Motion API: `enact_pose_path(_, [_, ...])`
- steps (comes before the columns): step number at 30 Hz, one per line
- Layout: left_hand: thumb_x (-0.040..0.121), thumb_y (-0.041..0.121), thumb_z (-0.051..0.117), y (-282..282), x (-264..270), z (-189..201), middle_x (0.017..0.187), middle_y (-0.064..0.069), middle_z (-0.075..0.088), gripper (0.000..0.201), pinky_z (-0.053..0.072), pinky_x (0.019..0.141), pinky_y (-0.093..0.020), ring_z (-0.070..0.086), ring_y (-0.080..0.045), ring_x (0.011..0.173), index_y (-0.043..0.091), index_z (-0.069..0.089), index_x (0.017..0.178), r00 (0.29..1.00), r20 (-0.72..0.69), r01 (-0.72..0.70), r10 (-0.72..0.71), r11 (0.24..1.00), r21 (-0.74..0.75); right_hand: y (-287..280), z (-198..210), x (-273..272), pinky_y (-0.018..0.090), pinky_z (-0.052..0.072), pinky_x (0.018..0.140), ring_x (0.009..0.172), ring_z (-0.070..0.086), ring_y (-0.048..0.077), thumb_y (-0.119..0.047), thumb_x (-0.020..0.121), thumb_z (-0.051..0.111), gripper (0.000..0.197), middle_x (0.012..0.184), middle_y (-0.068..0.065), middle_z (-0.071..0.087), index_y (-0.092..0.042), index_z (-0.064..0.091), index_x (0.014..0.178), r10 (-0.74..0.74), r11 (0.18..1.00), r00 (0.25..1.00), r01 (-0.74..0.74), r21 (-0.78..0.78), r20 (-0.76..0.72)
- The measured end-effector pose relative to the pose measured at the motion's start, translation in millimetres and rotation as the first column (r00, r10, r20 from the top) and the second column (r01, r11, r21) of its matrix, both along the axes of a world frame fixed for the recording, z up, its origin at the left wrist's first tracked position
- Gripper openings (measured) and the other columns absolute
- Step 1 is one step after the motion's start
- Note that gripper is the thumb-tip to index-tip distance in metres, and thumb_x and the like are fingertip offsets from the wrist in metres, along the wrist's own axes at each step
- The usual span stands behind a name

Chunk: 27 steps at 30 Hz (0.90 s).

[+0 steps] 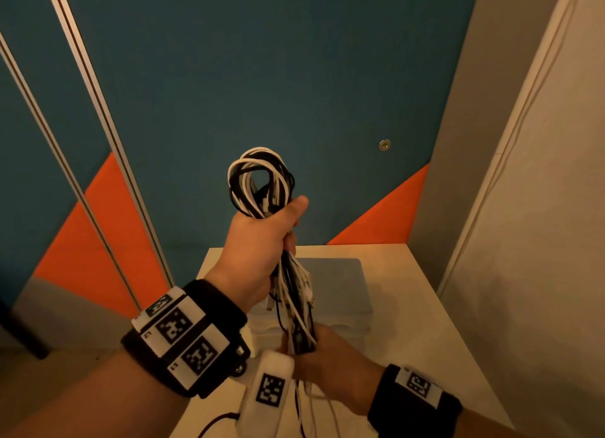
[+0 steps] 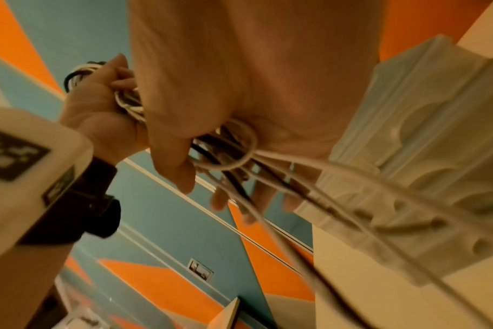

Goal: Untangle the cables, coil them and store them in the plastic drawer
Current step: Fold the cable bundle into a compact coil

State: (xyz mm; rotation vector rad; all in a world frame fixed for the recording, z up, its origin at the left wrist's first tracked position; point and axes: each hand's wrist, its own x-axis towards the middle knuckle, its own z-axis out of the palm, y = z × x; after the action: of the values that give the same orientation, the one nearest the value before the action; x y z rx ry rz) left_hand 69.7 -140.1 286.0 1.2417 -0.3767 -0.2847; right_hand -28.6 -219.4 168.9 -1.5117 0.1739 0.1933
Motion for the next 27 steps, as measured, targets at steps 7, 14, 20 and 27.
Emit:
enact_pose_path(7, [0.091, 0.017, 0.069, 9.4, 2.6, 2.3, 0.067, 0.003, 0.046, 0.020, 0.031, 0.046, -0.026, 0.033, -0.011, 0.045, 0.015, 0.050, 0.083, 0.997, -0.019, 0.068, -0.068, 0.997, -0.023, -15.6, 4.7, -9.8, 0.039, 0.057, 0.073, 0.067, 0.063, 0.018, -0.002, 0.081, 0.070, 0.015, 0.069, -0.001, 0.065, -0.017, 0.067, 0.077, 0.122, 0.991, 0.993, -0.121, -0.048, 0.004])
enact_pose_path(14, [0.093, 0.014, 0.065, 25.1, 7.9, 17.2, 0.065, 0.002, 0.038, 0.021, 0.029, 0.046, -0.026, 0.030, -0.012, 0.044, 0.014, 0.047, 0.082, 0.991, 0.095, 0.095, -0.098, 0.995, 0.034, -35.4, -3.2, -22.5, 0.036, 0.050, 0.062, 0.056, 0.052, 0.012, -0.013, 0.090, 0.058, 0.010, 0.063, -0.004, 0.053, -0.022, 0.060, 0.085, 0.125, 0.948, 0.991, -0.136, -0.288, -0.056])
enact_pose_path(20, [0.092, 0.005, 0.064, 29.4, 8.9, 28.7, 0.057, 0.003, 0.038, 0.033, 0.030, 0.045, -0.026, 0.030, -0.013, 0.044, 0.018, 0.047, 0.068, 0.947, 0.275, 0.129, -0.166, 0.980, 0.149, -54.0, 9.3, -19.9, 0.030, 0.042, 0.052, 0.043, 0.044, 0.006, -0.021, 0.099, 0.047, 0.018, 0.052, -0.008, 0.045, -0.021, 0.058, 0.085, -0.003, 0.929, 1.000, 0.009, -0.370, 0.016])
enact_pose_path(27, [0.085, 0.016, 0.071, 18.1, 0.8, 20.2, 0.058, -0.007, 0.035, 0.031, 0.031, 0.052, -0.035, 0.031, -0.020, 0.050, 0.002, 0.047, 0.073, 0.896, 0.399, 0.110, -0.194, 0.968, 0.225, -73.0, 24.8, -12.1, 0.025, 0.024, 0.117, 0.142, 0.018, -0.004, -0.066, 0.044, 0.084, 0.133, 0.154, -0.017, 0.018, -0.042, 0.006, 0.149, 0.133, 0.882, 0.989, -0.087, -0.462, 0.068])
